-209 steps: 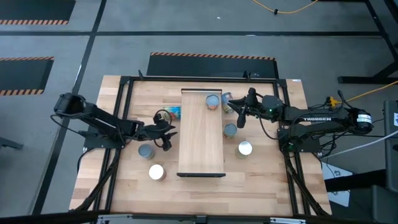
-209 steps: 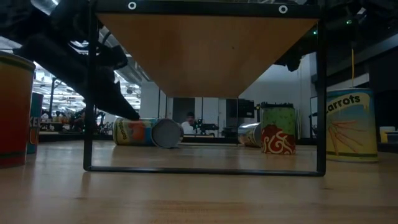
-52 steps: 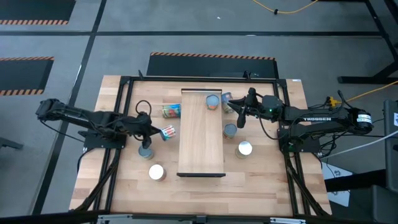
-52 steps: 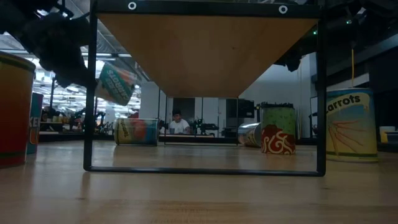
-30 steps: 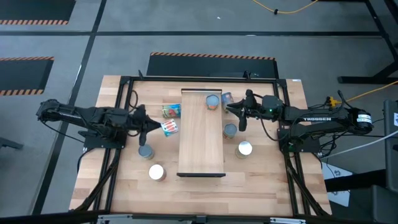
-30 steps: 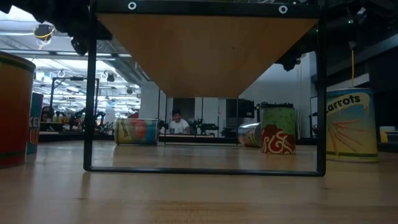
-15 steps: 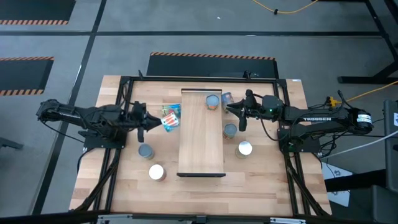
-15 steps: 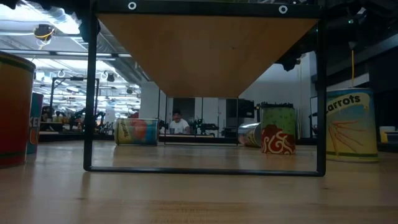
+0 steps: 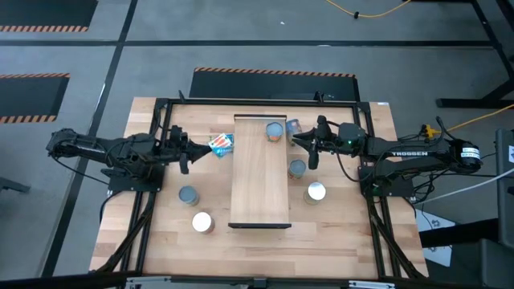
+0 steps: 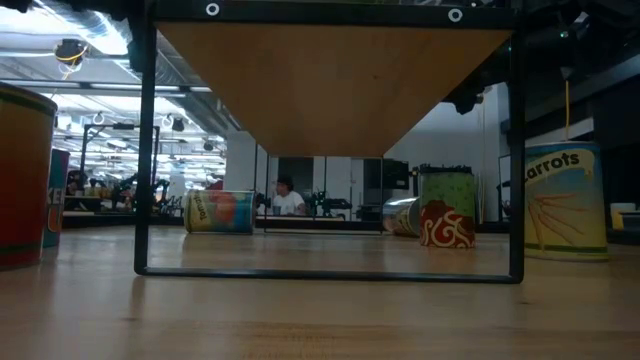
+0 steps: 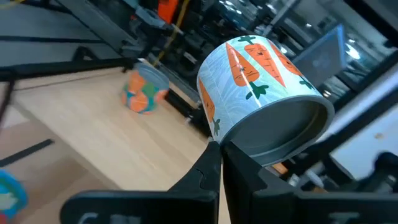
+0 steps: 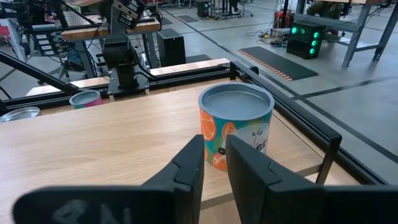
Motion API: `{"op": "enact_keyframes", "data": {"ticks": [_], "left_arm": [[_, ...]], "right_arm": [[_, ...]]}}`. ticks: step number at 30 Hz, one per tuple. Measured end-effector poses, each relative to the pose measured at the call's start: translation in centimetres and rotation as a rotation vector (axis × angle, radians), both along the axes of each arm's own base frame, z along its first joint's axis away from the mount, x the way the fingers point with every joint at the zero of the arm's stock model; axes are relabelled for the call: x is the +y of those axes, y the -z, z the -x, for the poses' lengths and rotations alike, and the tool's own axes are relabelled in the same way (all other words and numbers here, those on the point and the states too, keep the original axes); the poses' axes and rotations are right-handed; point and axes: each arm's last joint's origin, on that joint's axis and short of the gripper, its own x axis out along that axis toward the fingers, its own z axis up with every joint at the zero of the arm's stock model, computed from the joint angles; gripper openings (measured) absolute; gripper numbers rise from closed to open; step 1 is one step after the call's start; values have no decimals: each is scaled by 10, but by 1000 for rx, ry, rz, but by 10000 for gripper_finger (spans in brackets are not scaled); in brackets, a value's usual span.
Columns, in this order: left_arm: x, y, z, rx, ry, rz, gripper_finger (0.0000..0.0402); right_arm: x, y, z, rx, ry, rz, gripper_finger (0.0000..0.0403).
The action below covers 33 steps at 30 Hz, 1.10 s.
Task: Pick and place cans onto a shelf
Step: Put the small canned carrots on the shelf
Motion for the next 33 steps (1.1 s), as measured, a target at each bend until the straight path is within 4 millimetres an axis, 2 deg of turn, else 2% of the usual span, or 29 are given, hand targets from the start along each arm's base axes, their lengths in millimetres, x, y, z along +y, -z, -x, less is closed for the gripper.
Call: {"op": "enact_keyframes", "data": {"ticks": [6, 13, 20, 26, 33], "left_arm": [[6, -20, -8, 18, -26, -5, 0], [19, -59, -25, 229, -78, 2, 0], [38, -99, -49, 405, -69, 100, 0], [60, -111, -79, 582, -42, 230, 0], [95, -103, -116, 744, 13, 391, 0]], "right_arm": [[0, 0, 0, 1, 0, 1, 72], [0, 0, 0, 1, 0, 1, 72], [0, 0, 0, 1, 0, 1, 72], [0, 0, 0, 2, 0, 1, 72], [0, 0, 0, 2, 0, 2, 72]]}}
